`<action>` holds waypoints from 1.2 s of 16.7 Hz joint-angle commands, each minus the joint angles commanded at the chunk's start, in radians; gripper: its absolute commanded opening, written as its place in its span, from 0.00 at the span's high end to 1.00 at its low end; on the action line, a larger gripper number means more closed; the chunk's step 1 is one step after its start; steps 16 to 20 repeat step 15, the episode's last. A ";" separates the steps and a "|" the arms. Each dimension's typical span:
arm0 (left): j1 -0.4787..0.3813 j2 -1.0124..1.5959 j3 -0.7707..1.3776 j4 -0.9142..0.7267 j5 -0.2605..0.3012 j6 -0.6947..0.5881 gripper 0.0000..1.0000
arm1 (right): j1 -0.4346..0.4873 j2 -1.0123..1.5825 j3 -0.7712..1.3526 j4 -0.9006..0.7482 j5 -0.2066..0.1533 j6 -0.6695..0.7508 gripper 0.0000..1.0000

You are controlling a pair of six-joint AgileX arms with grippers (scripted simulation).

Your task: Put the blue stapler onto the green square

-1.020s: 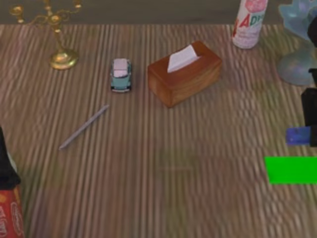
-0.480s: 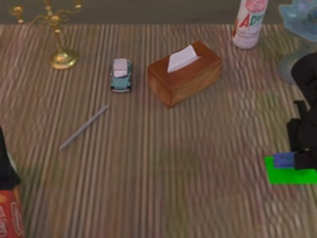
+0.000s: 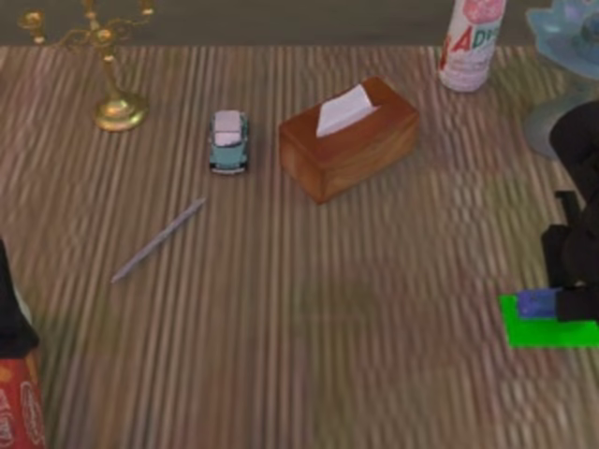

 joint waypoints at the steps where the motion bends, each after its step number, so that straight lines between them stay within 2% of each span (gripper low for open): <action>1: 0.000 0.000 0.000 0.000 0.000 0.000 0.00 | 0.000 0.000 0.000 0.000 0.000 0.000 0.62; 9: 0.000 0.000 0.000 0.000 0.000 0.000 0.00 | 0.000 0.000 0.000 0.000 0.000 0.000 0.02; 20: 0.000 0.000 0.000 0.000 0.000 0.000 0.00 | 0.000 0.000 0.000 0.000 0.000 0.000 0.00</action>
